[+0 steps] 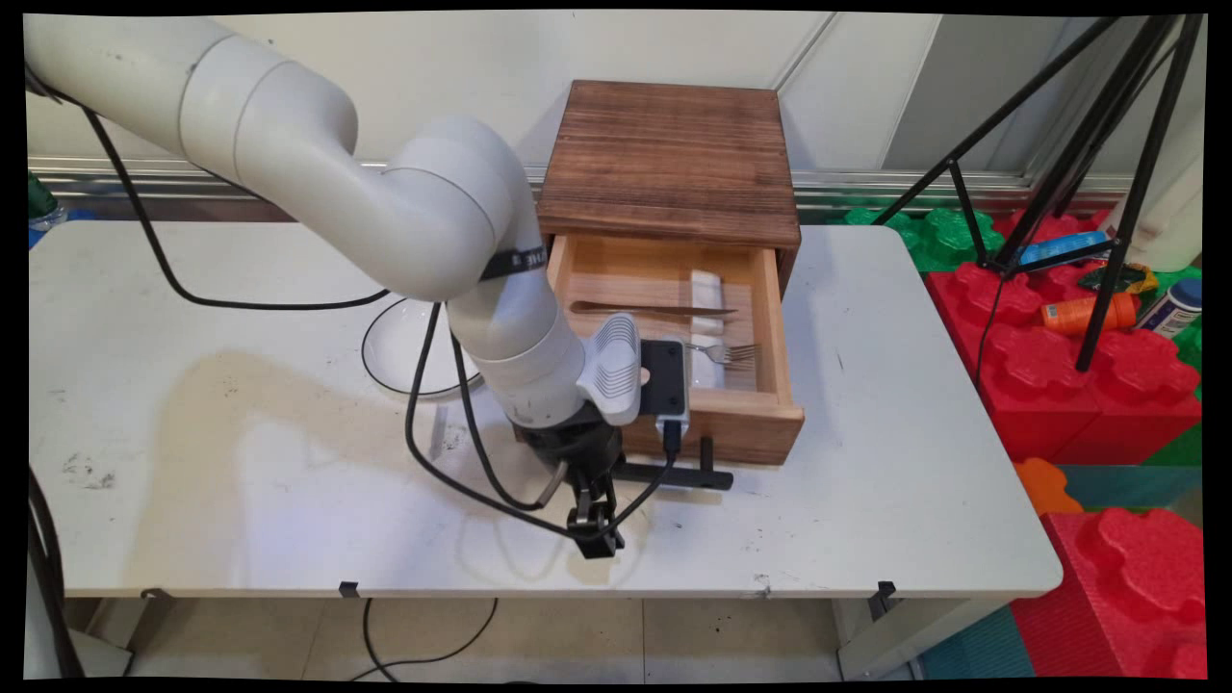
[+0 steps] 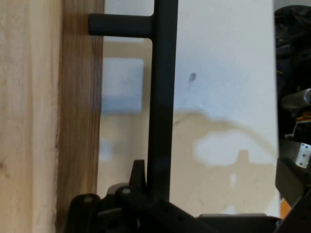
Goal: Open the drawer
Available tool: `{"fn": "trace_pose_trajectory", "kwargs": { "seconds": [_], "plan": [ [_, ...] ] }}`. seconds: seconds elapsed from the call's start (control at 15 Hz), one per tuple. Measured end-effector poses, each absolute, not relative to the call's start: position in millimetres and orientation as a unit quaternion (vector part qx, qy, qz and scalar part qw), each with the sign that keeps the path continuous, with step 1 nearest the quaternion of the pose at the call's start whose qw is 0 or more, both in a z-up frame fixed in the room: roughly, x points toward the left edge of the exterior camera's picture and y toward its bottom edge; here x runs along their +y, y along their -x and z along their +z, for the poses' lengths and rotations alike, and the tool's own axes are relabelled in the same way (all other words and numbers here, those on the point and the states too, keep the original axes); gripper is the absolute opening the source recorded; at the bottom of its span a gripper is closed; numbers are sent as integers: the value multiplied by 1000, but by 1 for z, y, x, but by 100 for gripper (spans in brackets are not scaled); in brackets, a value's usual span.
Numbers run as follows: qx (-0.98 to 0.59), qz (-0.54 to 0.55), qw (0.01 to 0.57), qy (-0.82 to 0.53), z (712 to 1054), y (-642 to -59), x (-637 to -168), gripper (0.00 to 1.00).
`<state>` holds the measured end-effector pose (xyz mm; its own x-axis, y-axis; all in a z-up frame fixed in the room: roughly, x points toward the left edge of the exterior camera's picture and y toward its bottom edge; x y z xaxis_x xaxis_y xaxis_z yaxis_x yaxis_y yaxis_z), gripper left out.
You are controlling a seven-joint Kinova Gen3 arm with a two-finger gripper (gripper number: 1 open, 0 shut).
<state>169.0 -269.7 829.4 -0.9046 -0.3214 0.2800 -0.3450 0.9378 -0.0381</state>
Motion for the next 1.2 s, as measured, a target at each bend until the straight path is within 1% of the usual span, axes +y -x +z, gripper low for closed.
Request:
{"fn": "trace_pose_trajectory", "kwargs": {
  "seconds": [1.2],
  "plan": [
    [-976, 26, 142, -160, 838, -169, -236, 100]
  ]
}}
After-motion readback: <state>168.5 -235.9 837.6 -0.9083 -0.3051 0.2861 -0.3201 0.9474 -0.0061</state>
